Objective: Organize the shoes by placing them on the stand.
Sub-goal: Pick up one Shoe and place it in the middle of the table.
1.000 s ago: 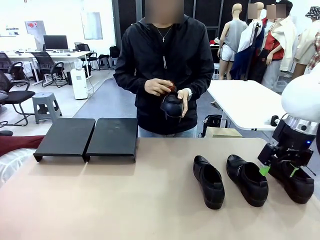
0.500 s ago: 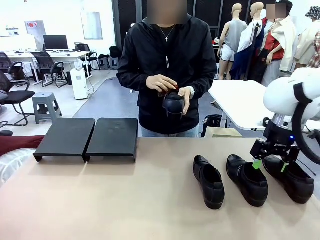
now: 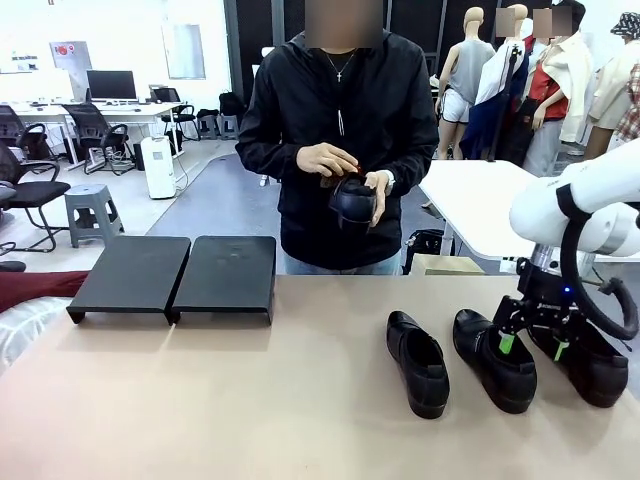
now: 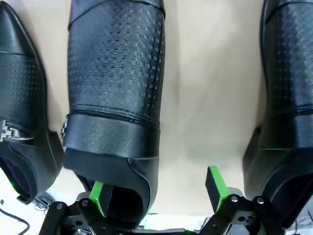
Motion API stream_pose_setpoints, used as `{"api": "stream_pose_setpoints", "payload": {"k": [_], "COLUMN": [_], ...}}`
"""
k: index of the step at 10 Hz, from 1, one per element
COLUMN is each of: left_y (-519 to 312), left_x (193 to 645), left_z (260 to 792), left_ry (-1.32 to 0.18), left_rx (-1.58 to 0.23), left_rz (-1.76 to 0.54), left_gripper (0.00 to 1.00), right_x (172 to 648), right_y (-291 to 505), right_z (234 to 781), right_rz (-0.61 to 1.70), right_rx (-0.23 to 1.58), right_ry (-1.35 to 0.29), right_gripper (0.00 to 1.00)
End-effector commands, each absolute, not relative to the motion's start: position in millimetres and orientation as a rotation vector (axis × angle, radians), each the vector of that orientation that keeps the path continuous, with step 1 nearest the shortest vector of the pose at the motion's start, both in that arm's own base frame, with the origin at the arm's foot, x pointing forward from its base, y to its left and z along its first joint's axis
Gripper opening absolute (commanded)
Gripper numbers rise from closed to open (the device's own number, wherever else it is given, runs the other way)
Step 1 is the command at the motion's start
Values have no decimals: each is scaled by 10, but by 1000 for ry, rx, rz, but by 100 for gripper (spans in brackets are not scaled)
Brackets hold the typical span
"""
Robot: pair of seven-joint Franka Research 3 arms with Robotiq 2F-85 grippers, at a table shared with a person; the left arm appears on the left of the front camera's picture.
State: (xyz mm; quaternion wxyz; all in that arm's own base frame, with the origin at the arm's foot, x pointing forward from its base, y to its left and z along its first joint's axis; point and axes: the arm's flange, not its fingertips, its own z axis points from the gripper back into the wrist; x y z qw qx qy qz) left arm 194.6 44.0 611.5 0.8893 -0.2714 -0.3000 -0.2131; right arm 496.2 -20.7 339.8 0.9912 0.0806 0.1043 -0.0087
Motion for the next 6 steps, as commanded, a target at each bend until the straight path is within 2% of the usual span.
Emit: {"api": "stream_pose_setpoints", "payload": {"k": [1, 2, 6], "left_y": [424, 424, 424], "left_x": [1944, 1944, 1944], "left_z": [6098, 6098, 6098], "left_ry": [-632, -632, -632], "left_rx": [-576, -576, -576], "left_rz": [-458, -458, -458], "left_gripper": [100, 100, 100], "right_x": [5018, 5009, 4985], "right_y": [-180, -173, -142], "right_z": [3417, 3412, 3366], "right_rz": [-29, -18, -12], "right_rx": [152, 172, 155], "right_ry": [224, 223, 224], "right_gripper": [61, 1, 0]}}
